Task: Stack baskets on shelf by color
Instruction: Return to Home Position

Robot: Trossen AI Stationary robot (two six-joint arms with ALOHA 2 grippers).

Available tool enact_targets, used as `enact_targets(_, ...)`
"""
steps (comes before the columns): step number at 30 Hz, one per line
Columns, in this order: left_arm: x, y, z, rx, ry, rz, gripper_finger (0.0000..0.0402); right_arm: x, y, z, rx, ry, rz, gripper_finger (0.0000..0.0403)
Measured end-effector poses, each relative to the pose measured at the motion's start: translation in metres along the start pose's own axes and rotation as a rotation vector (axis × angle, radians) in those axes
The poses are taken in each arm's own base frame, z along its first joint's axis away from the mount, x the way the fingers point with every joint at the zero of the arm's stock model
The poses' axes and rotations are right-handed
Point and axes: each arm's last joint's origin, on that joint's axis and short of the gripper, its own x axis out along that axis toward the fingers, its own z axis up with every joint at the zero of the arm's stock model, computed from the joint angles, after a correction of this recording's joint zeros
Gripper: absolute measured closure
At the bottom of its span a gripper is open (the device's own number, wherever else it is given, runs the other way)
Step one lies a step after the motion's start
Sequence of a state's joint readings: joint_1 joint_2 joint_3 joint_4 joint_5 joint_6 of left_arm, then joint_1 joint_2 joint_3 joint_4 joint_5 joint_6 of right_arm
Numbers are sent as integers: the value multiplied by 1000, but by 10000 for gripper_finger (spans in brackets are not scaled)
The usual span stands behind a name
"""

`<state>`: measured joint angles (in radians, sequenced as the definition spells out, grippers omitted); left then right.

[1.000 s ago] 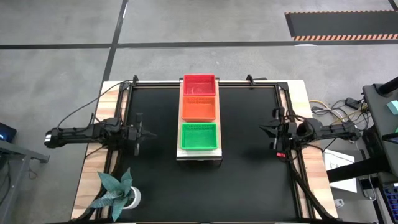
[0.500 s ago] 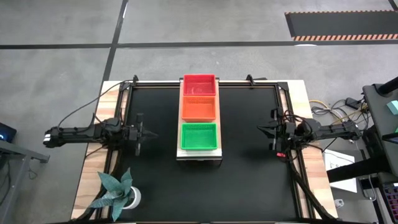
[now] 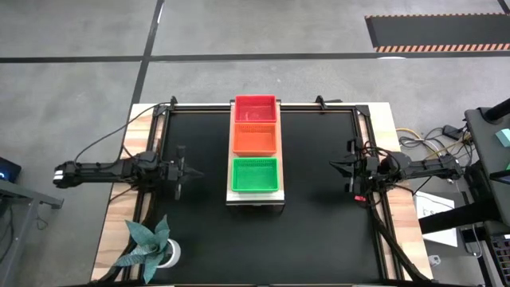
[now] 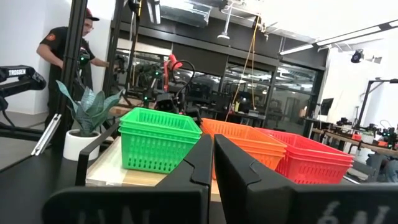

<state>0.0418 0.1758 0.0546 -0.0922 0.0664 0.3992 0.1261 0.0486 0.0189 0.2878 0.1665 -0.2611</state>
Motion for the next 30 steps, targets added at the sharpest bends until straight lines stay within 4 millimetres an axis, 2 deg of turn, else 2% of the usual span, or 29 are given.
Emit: enact_targets(30, 4, -1, -4, -2, 30, -13, 402, 0, 0, 0, 0, 0, 0, 394)
